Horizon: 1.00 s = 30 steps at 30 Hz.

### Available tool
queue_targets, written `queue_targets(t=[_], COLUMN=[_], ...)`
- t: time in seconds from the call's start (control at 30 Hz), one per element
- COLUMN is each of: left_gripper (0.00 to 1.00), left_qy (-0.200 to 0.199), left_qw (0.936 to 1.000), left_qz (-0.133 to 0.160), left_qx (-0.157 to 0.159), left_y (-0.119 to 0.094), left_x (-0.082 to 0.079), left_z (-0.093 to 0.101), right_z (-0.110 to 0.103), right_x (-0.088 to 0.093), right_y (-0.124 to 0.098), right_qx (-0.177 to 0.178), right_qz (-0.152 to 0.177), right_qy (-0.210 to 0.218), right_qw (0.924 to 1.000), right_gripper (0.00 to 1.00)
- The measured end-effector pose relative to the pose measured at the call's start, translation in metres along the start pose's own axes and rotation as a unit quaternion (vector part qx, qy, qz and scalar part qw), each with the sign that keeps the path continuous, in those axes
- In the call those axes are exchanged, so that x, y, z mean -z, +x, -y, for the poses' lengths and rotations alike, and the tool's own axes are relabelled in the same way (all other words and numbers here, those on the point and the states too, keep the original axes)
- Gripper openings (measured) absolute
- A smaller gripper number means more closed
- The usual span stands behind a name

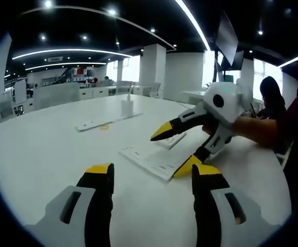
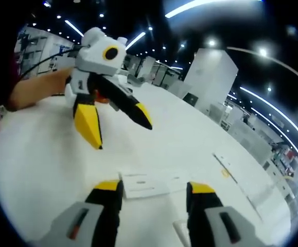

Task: Locate the socket holder cover, grip the socket holder cover, clip it into the socket holder slot.

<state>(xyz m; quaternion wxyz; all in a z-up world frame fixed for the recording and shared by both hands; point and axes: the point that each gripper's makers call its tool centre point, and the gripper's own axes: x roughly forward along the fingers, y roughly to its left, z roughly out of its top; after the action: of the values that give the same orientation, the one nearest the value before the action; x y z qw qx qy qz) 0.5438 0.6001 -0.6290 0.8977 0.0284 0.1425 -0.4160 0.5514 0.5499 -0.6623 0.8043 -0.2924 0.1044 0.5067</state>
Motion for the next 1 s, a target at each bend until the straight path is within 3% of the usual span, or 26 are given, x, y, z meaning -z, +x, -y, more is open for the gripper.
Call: queue_targets(t=[1.0], left_gripper=[0.61], left_qy=[0.002], left_qw=[1.0000], left_qz=[-0.009], left_qx=[0.002], left_y=[-0.0008], left_x=[0.0036], left_z=[0.0005], right_z=[-0.0004], right_x=[-0.0021], right_y=[0.0018], right_qx=[0.000], right_qz=[0.001], right_qy=[0.002], right_qw=[1.0000], right_gripper=[0.51])
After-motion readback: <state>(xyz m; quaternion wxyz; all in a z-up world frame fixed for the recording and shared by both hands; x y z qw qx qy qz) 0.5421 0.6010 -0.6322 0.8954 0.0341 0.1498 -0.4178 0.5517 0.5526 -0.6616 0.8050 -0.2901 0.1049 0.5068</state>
